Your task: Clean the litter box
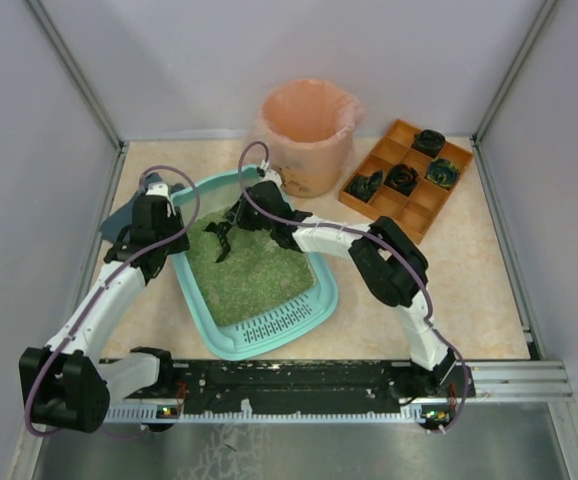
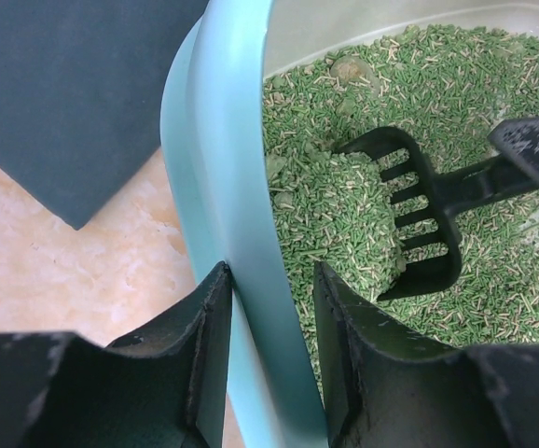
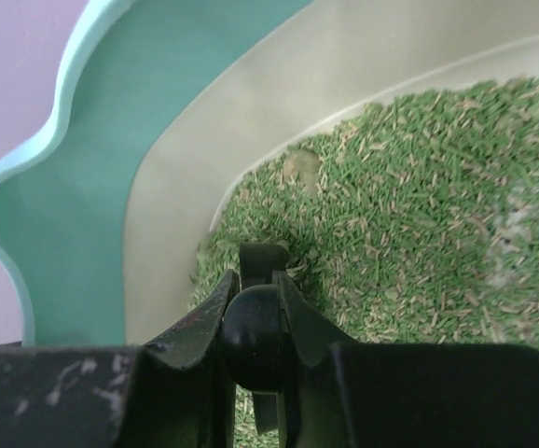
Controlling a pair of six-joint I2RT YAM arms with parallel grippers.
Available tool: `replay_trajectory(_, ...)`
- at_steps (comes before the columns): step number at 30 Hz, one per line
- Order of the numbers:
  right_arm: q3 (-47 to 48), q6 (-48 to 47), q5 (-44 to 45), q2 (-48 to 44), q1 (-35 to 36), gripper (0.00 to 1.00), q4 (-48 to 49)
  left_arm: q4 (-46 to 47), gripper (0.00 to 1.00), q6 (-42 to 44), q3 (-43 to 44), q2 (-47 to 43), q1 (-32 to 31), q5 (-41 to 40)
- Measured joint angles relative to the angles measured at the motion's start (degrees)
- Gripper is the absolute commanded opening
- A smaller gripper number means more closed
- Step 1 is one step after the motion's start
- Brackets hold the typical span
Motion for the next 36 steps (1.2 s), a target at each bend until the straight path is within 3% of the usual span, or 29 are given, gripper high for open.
replay_trajectory(15, -5.6, 5.7, -0.7, -0.7, 1.6, 0.00, 7.0, -0.3, 0.28, 0.3, 0.2, 0.2, 0.0, 0.2)
replay_trajectory(25, -13.0, 7.6, 3.7, -6.5, 3.8, 0.00, 7.3, 0.1, 0.63, 0.7, -0.4, -1.1, 0.1, 1.1)
replay_trajectory(36, -23.6, 9.1, 9.4, -17.0, 3.7, 0.00, 6.8, 3.2, 0.67, 0.6, -2.9, -8.8, -0.1, 2.8)
